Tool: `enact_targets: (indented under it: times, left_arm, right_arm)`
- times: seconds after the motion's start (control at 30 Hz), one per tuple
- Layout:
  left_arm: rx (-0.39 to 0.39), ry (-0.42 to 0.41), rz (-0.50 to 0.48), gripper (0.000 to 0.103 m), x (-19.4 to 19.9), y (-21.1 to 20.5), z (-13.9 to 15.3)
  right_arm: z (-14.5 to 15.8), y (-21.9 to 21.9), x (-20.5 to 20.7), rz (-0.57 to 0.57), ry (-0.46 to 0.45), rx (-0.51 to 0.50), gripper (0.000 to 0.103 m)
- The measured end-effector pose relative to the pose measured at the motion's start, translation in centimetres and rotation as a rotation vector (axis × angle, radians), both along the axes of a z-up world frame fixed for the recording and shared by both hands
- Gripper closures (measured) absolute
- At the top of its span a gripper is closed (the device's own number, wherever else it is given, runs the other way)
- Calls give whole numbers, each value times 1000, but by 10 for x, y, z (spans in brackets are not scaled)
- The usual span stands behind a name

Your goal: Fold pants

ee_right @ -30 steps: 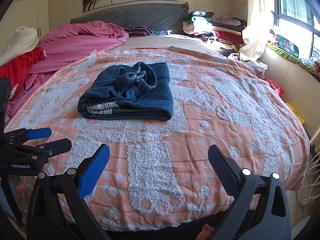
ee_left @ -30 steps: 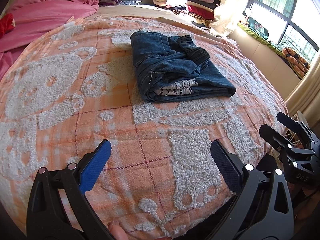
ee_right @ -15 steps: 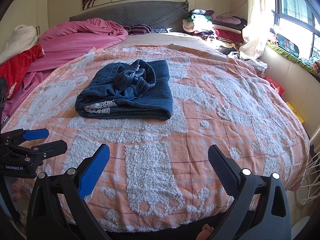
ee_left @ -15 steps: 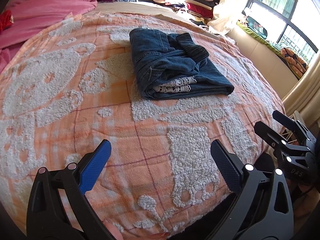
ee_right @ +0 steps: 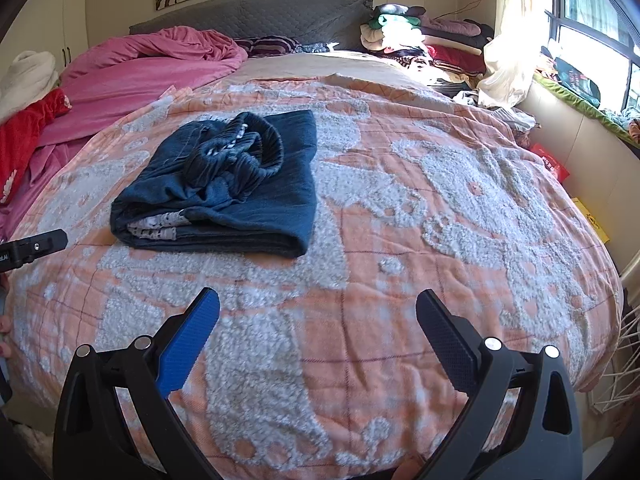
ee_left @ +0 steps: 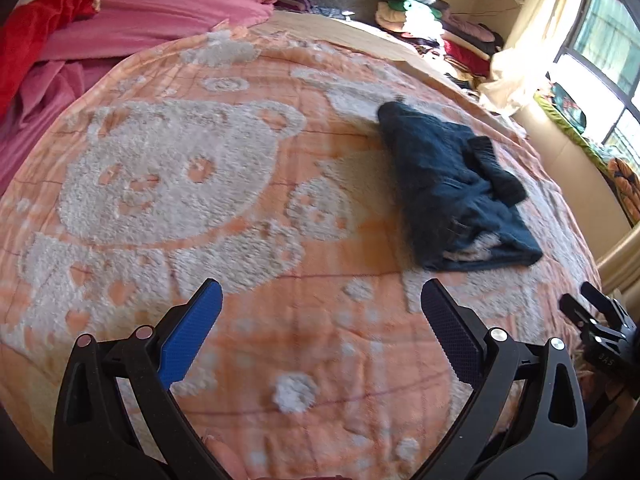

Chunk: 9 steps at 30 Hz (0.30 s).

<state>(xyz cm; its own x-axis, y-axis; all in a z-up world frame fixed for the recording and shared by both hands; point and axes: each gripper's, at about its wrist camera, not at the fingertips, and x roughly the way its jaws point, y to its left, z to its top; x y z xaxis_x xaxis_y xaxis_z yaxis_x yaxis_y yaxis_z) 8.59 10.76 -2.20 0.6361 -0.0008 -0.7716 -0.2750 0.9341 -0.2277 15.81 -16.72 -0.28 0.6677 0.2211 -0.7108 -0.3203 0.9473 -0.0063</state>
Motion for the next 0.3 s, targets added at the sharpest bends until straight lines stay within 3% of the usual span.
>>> enact_targets:
  times: [0.13, 0.23, 0.3]
  left_arm:
    - [23, 88, 159, 9, 17, 64, -14]
    - [101, 116, 277, 9, 27, 116, -24]
    - [94, 124, 313, 9, 32, 141, -28]
  right_arm:
    - [7, -43, 41, -94, -12, -25, 5]
    - [9, -94, 80, -201, -14, -45, 5]
    - [7, -132, 110, -284, -9, -86, 5]
